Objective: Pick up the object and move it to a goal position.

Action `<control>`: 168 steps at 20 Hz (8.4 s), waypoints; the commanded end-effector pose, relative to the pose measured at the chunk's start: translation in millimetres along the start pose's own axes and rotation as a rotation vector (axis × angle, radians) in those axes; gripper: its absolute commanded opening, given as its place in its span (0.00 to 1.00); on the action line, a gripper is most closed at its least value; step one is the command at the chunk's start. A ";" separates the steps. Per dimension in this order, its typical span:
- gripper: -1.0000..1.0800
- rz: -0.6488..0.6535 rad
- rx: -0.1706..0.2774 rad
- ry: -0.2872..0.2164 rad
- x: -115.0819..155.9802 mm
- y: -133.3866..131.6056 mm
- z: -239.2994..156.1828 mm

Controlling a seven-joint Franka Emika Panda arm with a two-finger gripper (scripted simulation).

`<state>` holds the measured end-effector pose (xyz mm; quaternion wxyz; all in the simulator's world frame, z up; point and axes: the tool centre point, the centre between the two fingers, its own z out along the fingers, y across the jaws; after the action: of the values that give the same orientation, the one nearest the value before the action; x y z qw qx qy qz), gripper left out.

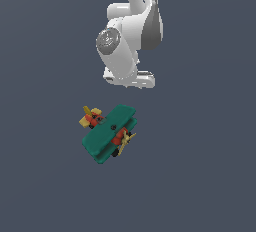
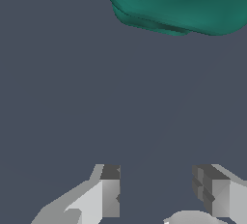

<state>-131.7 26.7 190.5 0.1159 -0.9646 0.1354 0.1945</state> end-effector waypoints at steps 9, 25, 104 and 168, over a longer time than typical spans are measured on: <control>0.62 0.017 -0.145 -0.030 -6.1 22.8 16.1; 0.62 0.038 -0.390 -0.053 -13.3 61.4 34.2; 0.62 -0.102 -1.472 0.362 25.6 167.5 8.0; 0.62 -0.655 -1.719 1.211 89.7 67.7 -3.2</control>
<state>-73.0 -60.2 145.8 -0.6363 -0.6516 -0.2687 -0.3136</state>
